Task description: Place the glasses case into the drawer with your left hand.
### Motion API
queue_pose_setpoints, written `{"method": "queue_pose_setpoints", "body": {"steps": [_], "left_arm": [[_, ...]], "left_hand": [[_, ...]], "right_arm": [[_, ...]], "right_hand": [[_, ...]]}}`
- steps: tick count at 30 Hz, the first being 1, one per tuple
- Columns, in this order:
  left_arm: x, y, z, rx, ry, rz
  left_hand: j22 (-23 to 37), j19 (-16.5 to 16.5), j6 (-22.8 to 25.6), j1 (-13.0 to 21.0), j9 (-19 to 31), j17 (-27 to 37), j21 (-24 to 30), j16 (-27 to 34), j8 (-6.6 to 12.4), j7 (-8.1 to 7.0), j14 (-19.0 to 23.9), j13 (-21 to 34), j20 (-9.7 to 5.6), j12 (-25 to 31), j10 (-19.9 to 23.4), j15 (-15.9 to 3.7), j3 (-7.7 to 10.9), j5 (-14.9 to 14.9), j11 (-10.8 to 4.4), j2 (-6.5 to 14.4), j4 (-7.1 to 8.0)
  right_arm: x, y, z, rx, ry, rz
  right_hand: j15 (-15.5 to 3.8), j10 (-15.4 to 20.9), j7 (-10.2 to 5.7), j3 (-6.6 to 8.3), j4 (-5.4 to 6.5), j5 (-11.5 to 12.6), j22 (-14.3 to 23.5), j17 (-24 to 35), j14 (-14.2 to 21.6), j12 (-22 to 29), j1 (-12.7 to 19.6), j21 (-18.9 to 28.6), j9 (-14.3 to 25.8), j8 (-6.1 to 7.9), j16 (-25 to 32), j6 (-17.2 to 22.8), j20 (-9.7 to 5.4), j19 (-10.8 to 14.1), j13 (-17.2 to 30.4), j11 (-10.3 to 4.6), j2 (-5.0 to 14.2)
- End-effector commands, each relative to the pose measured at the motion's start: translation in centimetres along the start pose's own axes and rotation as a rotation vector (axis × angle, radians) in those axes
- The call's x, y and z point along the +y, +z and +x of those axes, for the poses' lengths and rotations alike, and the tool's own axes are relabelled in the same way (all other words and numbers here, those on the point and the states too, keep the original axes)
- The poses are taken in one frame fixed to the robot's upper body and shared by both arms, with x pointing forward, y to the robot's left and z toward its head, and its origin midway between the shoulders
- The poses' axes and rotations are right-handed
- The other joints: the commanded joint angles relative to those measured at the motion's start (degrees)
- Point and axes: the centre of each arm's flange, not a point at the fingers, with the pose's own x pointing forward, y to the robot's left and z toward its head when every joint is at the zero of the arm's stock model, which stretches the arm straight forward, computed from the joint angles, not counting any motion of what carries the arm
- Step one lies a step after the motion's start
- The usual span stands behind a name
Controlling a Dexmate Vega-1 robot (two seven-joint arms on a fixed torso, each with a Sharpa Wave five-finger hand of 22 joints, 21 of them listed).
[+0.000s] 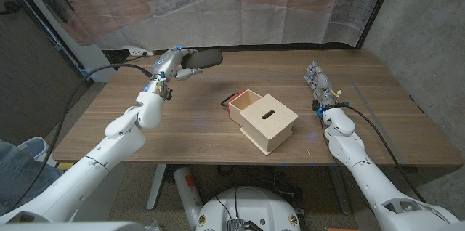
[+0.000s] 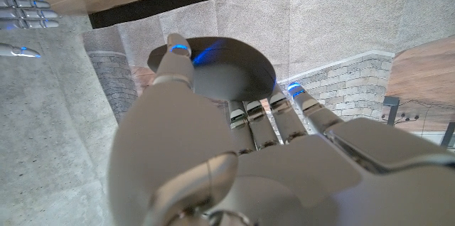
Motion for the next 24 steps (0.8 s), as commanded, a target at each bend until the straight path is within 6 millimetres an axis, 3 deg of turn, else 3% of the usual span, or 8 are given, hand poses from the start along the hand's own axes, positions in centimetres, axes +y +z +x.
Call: {"method": "queue_pose_setpoints", "body": {"steps": [1,24], "left_arm": [[0.9,1.3,-0.7,-0.041,-0.002,0.023],[1.8,3.5,-0.6,-0.113,-0.061,0.011]], "left_hand": [[0.13,-0.24,4.14,5.78,0.23,0.16,-0.08,-0.13,0.27,-4.20,-0.36,0.28,-2.40,0.15,4.47,-7.99,2.44,0.57,-4.41,5.72,2.05],[0.11,-0.89,4.27,6.41,0.25,0.21,-0.17,-0.13,0.14,-4.57,-0.76,0.30,-2.63,0.15,4.47,-8.10,2.70,0.57,-4.45,5.42,2.20]], "right_arm": [[0.0,0.4,0.6,-0.012,0.004,-0.002],[0.0,0.5,1.4,-0.024,0.008,0.003]], "right_hand": [[-0.19,0.28,0.00,0.10,-0.44,0.05,0.25,0.15,0.28,-0.11,0.17,-0.05,0.28,0.04,-0.05,0.07,-0.57,0.52,0.20,-0.38,0.58],[-0.07,0.29,-0.02,0.07,-0.52,0.06,0.26,0.15,0.25,-0.10,0.17,-0.19,0.28,0.06,-0.08,0.10,-0.58,0.59,0.20,-0.36,0.62]]}}
